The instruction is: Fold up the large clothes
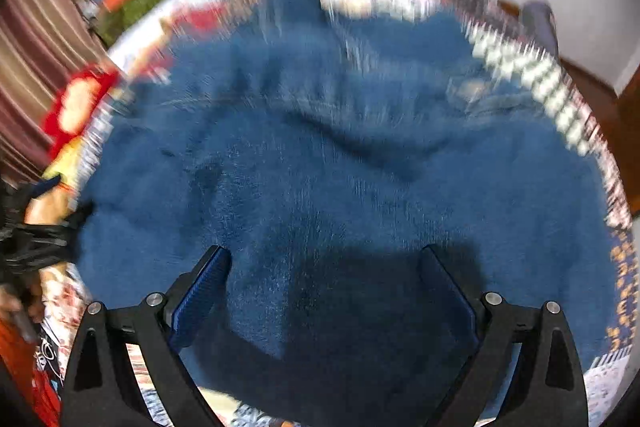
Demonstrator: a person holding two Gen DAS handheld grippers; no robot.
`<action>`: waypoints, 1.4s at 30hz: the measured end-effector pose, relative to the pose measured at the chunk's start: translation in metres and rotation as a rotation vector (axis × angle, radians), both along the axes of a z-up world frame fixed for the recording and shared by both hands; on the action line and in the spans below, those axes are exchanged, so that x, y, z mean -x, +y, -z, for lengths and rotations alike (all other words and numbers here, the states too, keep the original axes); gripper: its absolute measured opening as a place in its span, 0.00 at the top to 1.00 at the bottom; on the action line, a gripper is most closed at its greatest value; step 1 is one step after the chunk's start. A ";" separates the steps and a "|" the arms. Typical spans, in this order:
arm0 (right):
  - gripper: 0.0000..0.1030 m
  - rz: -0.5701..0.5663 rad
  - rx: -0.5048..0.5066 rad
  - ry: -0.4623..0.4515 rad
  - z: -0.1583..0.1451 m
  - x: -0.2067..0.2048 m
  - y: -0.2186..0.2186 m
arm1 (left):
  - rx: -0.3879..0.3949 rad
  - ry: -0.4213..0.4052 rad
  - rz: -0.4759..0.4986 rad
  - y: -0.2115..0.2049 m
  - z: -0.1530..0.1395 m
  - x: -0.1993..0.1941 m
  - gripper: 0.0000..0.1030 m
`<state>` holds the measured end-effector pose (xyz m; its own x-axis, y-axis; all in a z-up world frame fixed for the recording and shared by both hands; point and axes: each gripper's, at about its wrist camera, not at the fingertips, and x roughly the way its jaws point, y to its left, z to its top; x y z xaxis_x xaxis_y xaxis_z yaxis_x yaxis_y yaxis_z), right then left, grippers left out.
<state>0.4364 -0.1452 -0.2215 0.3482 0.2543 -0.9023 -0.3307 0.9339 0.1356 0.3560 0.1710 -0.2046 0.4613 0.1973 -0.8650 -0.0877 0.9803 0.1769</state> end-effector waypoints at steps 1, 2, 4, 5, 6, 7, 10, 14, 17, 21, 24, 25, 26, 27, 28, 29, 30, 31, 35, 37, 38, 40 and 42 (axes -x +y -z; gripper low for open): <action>0.06 -0.001 -0.007 -0.016 0.001 0.000 -0.001 | 0.000 0.000 -0.003 0.000 0.000 0.000 0.01; 0.06 -0.009 -0.011 -0.034 -0.001 0.004 -0.002 | -0.001 -0.002 -0.002 -0.001 -0.001 0.001 0.01; 0.06 -0.023 0.008 -0.037 -0.003 0.010 -0.005 | -0.002 -0.009 0.000 0.000 -0.002 0.003 0.01; 0.06 -0.030 0.003 -0.034 -0.004 0.013 -0.009 | -0.002 -0.012 0.001 0.001 -0.002 0.005 0.01; 0.06 -0.034 -0.006 -0.026 -0.004 0.015 -0.014 | -0.001 -0.015 0.001 0.002 -0.004 0.007 0.01; 0.06 -0.031 -0.004 -0.013 -0.005 0.017 -0.021 | -0.003 -0.021 0.001 0.003 -0.005 0.009 0.01; 0.06 -0.005 0.013 -0.009 -0.008 0.021 -0.046 | -0.016 -0.051 -0.005 0.011 -0.013 0.020 0.02; 0.06 0.048 0.040 -0.019 -0.013 0.028 -0.076 | -0.122 -0.022 -0.053 0.029 -0.007 0.031 0.08; 0.06 0.090 0.137 -0.053 -0.018 0.035 -0.084 | -0.060 0.024 -0.111 0.055 0.001 0.040 0.16; 0.06 0.067 0.164 -0.075 -0.025 0.050 -0.083 | 0.144 -0.054 -0.172 0.074 -0.016 0.065 0.16; 0.06 0.055 0.152 -0.090 -0.035 0.058 -0.081 | 0.293 -0.130 -0.194 0.068 -0.030 0.083 0.15; 0.06 0.054 0.150 -0.101 -0.039 0.061 -0.079 | 0.338 -0.138 -0.187 0.063 -0.033 0.085 0.15; 0.06 0.051 0.146 -0.115 -0.044 0.064 -0.077 | 0.389 -0.140 -0.181 0.054 -0.034 0.088 0.15; 0.06 0.048 0.142 -0.126 -0.048 0.065 -0.074 | 0.435 -0.143 -0.175 0.047 -0.034 0.091 0.15; 0.06 0.042 0.132 -0.141 -0.053 0.068 -0.071 | 0.481 -0.136 -0.169 0.038 -0.032 0.092 0.15; 0.06 0.037 0.123 -0.150 -0.056 0.072 -0.069 | 0.517 -0.127 -0.158 0.030 -0.030 0.090 0.15; 0.06 0.029 0.112 -0.162 -0.060 0.075 -0.064 | 0.566 -0.115 -0.144 0.021 -0.025 0.090 0.15; 0.06 0.023 0.107 -0.168 -0.062 0.074 -0.060 | 0.617 -0.096 -0.129 0.013 -0.019 0.089 0.15; 0.06 -0.018 0.106 -0.184 -0.060 0.080 -0.042 | 0.717 -0.041 -0.071 -0.022 0.000 0.086 0.15; 0.06 -0.042 0.136 -0.178 -0.048 0.079 -0.034 | 0.748 -0.019 -0.060 -0.033 0.010 0.081 0.15; 0.06 -0.054 0.153 -0.167 -0.040 0.078 -0.030 | 0.767 -0.006 -0.060 -0.038 0.016 0.076 0.15; 0.06 -0.067 0.170 -0.121 -0.022 0.075 -0.027 | 0.831 0.016 -0.072 -0.043 0.027 0.065 0.15; 0.05 -0.059 0.153 -0.086 -0.006 0.074 -0.028 | 0.875 0.010 -0.092 -0.043 0.032 0.055 0.15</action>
